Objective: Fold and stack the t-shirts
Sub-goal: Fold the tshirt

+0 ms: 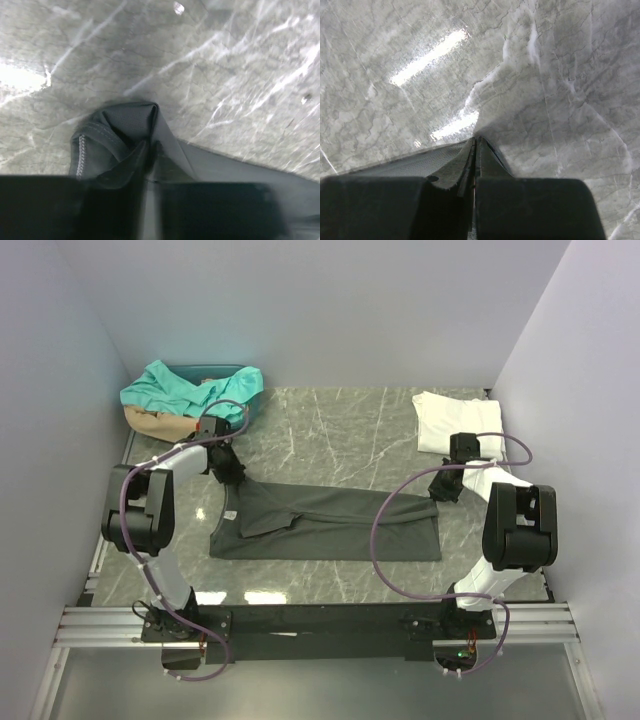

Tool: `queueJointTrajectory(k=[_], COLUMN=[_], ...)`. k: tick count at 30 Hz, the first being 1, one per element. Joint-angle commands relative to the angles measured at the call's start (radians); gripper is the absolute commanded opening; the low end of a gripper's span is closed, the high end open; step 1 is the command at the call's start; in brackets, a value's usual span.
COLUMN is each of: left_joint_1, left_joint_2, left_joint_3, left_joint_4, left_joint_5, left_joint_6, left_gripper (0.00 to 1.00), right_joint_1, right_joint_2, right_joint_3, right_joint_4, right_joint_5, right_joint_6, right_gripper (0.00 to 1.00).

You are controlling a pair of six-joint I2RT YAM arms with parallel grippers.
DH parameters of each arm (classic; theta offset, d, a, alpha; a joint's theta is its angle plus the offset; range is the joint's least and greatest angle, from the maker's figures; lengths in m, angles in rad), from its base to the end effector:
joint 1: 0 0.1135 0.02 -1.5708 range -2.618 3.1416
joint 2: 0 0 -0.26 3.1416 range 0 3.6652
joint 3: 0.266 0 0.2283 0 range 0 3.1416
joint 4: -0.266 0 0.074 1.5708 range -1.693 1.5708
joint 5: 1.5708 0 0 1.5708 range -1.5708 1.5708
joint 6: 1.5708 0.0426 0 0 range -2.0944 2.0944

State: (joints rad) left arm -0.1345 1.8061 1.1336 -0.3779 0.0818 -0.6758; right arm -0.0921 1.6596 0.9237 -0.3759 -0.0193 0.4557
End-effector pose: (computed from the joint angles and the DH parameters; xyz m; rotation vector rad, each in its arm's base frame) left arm 0.3446 -0.0501 0.1750 -0.6857 2.5800 -0.3805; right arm 0.2971 -0.0266 0.1646 0.7218 2.5915 0.1392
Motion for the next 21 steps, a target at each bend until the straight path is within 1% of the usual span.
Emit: queueJointTrajectory(k=[1, 3, 8, 11, 12, 13, 17, 21], left_joint_1=[-0.013, -0.013, -0.011, -0.011, -0.011, -0.010, -0.008, -0.005], left_joint_2=[-0.011, -0.022, -0.131, -0.197, -0.209, -0.227, -0.225, -0.206], left_joint_3=[0.000, -0.008, -0.060, -0.107, -0.130, -0.142, -0.184, -0.192], left_joint_4=[0.020, 0.010, 0.011, 0.011, 0.010, 0.010, 0.008, -0.027], left_joint_5=[0.006, -0.010, -0.069, -0.079, -0.112, -0.117, -0.114, -0.151], left_joint_6=[-0.005, -0.013, -0.031, -0.054, -0.068, -0.071, -0.076, -0.087], left_gripper=[0.09, 0.01, 0.01, 0.01, 0.01, 0.01, 0.02, 0.03], right_joint_1=[-0.006, -0.006, -0.008, -0.008, -0.008, -0.008, -0.008, -0.008], right_joint_2=[0.025, 0.025, 0.026, 0.028, 0.029, 0.031, 0.032, 0.032], right_joint_3=[0.014, 0.015, 0.012, 0.012, 0.012, 0.012, 0.015, 0.021], right_joint_4=[0.011, 0.011, 0.006, 0.006, 0.008, 0.006, 0.008, 0.000], right_joint_5=[0.007, 0.010, 0.015, 0.016, 0.015, 0.015, 0.010, 0.015], right_joint_6=[-0.006, -0.008, -0.003, -0.002, -0.002, -0.002, -0.005, -0.006], right_gripper=[0.00, 0.00, 0.00, 0.00, 0.00, 0.00, 0.00, 0.00])
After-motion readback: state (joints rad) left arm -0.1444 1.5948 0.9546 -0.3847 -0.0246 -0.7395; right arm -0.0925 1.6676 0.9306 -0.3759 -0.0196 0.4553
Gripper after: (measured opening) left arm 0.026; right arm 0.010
